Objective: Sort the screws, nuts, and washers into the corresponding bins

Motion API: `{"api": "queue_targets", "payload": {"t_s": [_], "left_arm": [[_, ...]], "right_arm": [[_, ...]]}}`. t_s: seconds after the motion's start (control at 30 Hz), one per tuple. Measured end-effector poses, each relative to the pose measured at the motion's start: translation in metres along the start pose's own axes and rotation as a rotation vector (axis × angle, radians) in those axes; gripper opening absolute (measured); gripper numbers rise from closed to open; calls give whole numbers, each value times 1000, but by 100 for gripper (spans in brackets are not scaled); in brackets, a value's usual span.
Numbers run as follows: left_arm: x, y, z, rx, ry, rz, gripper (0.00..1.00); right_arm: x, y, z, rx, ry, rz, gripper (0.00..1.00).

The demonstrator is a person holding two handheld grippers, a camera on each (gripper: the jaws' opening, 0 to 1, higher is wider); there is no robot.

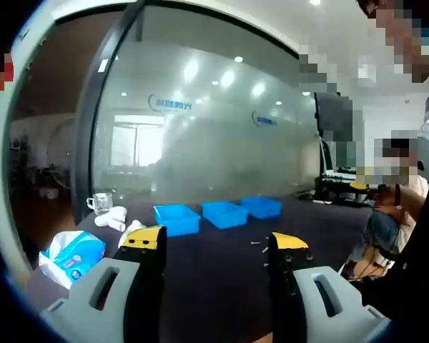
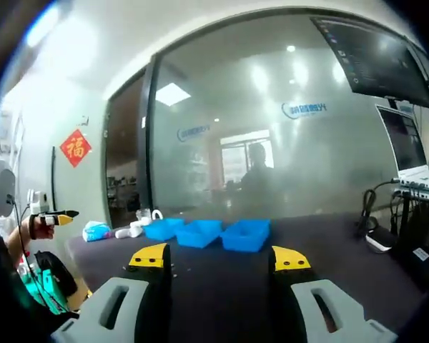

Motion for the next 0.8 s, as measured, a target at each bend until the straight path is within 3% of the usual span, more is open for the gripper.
{"api": "queue_targets", "payload": {"t_s": [0.5, 0.67, 0.8], "left_arm": [[1, -1, 5, 20, -2, -10, 56], [2, 0, 3, 47, -9, -25, 56], [4, 2, 5, 86, -12, -49, 56]], "right_arm": [[5, 1, -4, -28, -9, -17, 50], [10, 6, -11, -72, -48, -48, 51], [13, 10, -17, -134, -32, -77, 51]]}}
Point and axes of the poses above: the point that each gripper's makers call its tool centre point, and the gripper's own axes: y roughly forward along the fingers, z roughly to its right, x roughly out of its underside, the point moved 3 cm from there along -y, roughly backward along the fingers, and after that the axes turned 15 degrees about x, right-handed, at the moved point
